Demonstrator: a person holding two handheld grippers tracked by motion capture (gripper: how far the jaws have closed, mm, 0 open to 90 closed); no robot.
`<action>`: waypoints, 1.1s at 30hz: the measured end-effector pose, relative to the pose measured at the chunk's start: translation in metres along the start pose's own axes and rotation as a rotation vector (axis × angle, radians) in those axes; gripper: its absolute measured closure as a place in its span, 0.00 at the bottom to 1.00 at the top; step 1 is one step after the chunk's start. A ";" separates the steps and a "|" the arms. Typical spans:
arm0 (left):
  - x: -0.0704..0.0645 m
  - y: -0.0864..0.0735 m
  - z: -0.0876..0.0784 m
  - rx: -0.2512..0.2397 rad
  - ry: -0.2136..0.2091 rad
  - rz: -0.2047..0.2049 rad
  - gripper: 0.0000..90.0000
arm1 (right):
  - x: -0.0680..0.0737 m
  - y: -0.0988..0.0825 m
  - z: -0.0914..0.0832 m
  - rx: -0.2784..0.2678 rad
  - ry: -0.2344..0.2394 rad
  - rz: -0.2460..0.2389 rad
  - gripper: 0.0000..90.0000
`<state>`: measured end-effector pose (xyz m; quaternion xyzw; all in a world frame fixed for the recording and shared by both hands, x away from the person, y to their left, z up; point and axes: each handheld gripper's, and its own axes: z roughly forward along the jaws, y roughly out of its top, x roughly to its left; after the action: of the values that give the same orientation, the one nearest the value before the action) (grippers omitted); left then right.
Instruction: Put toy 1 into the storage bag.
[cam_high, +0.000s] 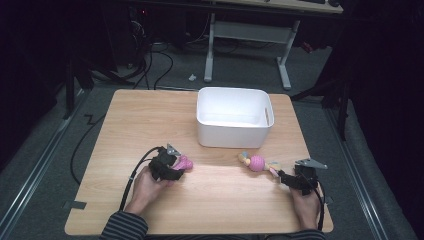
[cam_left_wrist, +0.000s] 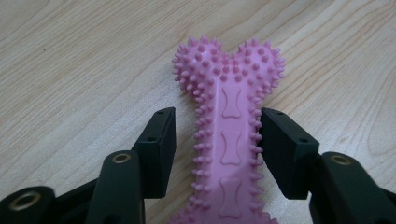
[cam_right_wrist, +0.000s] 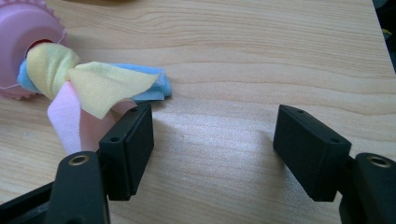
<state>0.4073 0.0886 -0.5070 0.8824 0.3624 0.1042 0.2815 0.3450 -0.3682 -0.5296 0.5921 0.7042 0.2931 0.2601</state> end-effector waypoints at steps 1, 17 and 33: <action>0.000 0.000 0.000 0.000 -0.004 0.001 0.55 | 0.000 0.000 0.000 0.000 0.000 0.000 0.32; -0.005 0.005 -0.008 -0.005 0.008 0.062 0.66 | 0.000 0.000 0.000 0.000 0.001 -0.001 0.32; -0.002 0.020 -0.037 -0.075 -0.041 0.026 0.66 | 0.000 0.000 0.000 0.000 0.001 -0.001 0.32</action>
<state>0.4028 0.0909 -0.4649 0.8777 0.3409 0.1033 0.3205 0.3450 -0.3682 -0.5296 0.5917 0.7046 0.2931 0.2599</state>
